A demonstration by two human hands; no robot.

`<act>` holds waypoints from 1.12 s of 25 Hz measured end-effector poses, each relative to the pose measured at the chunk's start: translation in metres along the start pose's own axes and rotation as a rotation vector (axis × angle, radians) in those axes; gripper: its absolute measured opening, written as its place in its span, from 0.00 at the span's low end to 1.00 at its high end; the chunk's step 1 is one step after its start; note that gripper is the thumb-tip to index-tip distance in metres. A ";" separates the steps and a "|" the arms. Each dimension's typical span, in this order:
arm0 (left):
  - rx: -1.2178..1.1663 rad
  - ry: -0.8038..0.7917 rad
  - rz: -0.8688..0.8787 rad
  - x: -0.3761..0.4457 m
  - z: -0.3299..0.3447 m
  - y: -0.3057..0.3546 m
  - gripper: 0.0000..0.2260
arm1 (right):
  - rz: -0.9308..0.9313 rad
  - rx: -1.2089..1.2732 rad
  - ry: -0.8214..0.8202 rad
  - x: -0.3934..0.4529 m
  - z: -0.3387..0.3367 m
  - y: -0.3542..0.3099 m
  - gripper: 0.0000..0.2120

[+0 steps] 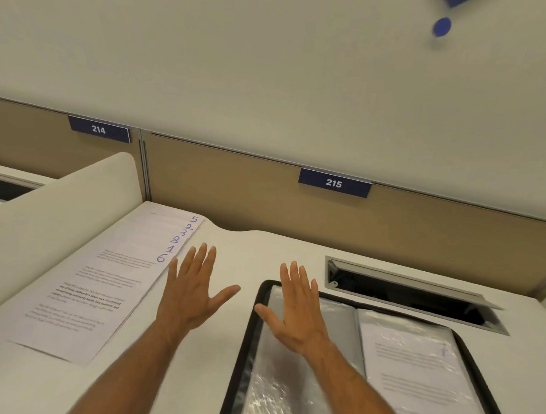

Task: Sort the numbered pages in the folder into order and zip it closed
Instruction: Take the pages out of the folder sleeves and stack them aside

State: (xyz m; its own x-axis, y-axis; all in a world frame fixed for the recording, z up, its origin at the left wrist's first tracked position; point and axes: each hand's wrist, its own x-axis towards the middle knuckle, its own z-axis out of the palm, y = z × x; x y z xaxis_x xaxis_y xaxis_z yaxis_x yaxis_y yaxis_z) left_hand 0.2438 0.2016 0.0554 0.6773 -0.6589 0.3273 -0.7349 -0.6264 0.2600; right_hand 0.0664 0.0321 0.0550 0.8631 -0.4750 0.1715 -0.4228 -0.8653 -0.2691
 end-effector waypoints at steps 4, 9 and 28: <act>0.003 -0.050 0.090 -0.010 0.022 0.049 0.49 | 0.074 -0.043 -0.003 -0.035 -0.012 0.046 0.46; -0.017 -0.092 0.165 -0.024 0.044 0.103 0.49 | 0.197 -0.121 -0.026 -0.078 -0.022 0.098 0.46; 0.009 -0.449 0.166 -0.088 0.105 0.167 0.53 | 0.650 -0.148 -0.166 -0.207 -0.039 0.251 0.53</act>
State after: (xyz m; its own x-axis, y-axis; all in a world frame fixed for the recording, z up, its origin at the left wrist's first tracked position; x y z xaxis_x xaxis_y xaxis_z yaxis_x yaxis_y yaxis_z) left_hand 0.0651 0.1110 -0.0250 0.4999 -0.8639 -0.0617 -0.8355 -0.4997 0.2286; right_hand -0.2296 -0.0929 -0.0117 0.4474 -0.8846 -0.1315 -0.8922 -0.4314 -0.1337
